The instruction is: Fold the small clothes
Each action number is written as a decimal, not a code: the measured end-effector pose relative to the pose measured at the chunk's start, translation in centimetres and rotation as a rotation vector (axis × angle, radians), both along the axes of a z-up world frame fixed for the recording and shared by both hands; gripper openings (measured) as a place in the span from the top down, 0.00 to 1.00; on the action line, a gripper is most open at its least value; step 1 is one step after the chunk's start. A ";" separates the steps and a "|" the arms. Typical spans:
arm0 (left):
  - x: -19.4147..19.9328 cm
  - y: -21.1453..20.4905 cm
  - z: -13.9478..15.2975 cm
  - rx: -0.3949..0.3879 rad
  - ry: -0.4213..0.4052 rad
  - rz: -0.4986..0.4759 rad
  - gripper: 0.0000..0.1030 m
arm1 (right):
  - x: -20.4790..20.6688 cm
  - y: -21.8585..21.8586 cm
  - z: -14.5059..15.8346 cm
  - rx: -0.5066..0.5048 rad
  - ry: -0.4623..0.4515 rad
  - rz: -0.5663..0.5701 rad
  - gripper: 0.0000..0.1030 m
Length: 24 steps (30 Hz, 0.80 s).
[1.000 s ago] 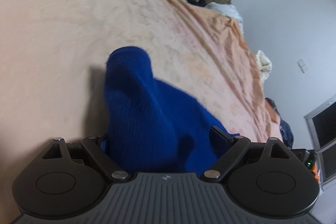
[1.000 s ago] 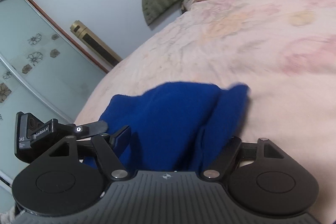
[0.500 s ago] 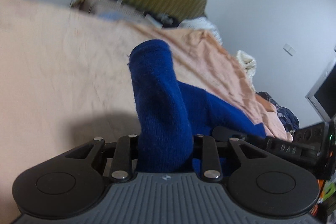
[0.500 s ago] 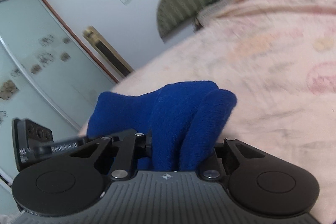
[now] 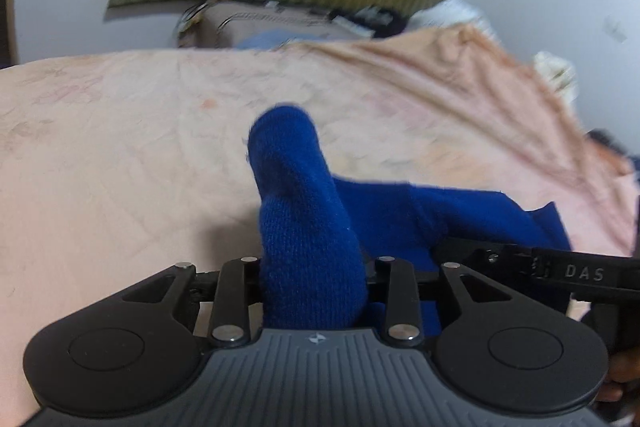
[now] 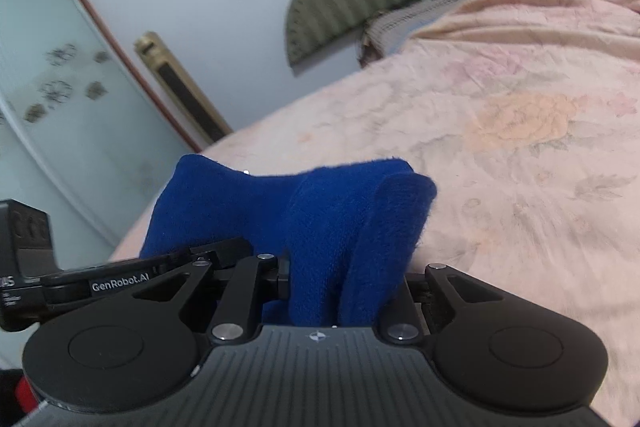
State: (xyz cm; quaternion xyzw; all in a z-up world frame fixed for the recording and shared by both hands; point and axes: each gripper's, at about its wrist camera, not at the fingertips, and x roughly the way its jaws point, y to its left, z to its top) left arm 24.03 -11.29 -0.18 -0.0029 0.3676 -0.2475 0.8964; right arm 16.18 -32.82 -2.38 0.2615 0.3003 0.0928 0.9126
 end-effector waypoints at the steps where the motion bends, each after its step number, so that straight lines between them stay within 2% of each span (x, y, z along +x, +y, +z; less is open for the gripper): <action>1: 0.1 -0.2 -0.3 0.018 0.012 0.009 0.62 | 0.3 -0.2 -0.6 0.002 0.025 -0.021 0.73; 2: 0.1 -0.3 -0.5 0.033 0.016 0.020 0.60 | 0.4 -0.5 -1.1 0.008 0.043 -0.038 0.70; 4: -0.3 -0.2 -0.3 0.064 -0.016 0.050 0.41 | -0.2 -1.1 -1.4 0.014 0.045 -0.073 0.55; 6: -1.0 0.0 0.3 0.112 -0.068 0.082 0.28 | -1.4 -1.5 -1.1 -0.021 0.033 -0.102 0.46; 9: -1.7 0.0 0.9 0.172 -0.097 0.104 0.27 | -3.7 -1.9 -0.3 -0.118 0.032 -0.175 0.41; 13: -3.1 0.7 1.4 0.171 -0.092 0.126 0.27 | -7.3 -0.7 1.5 -0.255 -0.022 -0.211 0.41; 16: -4.4 0.8 1.2 0.193 -0.074 0.157 0.26 | -10.0 1.4 2.5 -0.309 -0.081 -0.118 0.41; 19: -6.1 1.0 1.0 0.193 -0.060 0.163 0.24 | -11.8 4.5 2.4 -0.409 -0.104 0.013 0.43; 21: -7.2 1.1 0.8 0.199 -0.062 0.169 0.23 | -12.0 5.8 1.5 -0.463 -0.061 0.054 0.42; 23: -8.0 1.3 0.6 0.207 -0.065 0.176 0.22 | -11.4 5.6 0.0 -0.480 0.031 0.001 0.42; 24: -8.5 1.5 0.6 0.208 -0.062 0.178 0.22 | -11.3 4.9 -0.4 -0.458 0.059 -0.042 0.41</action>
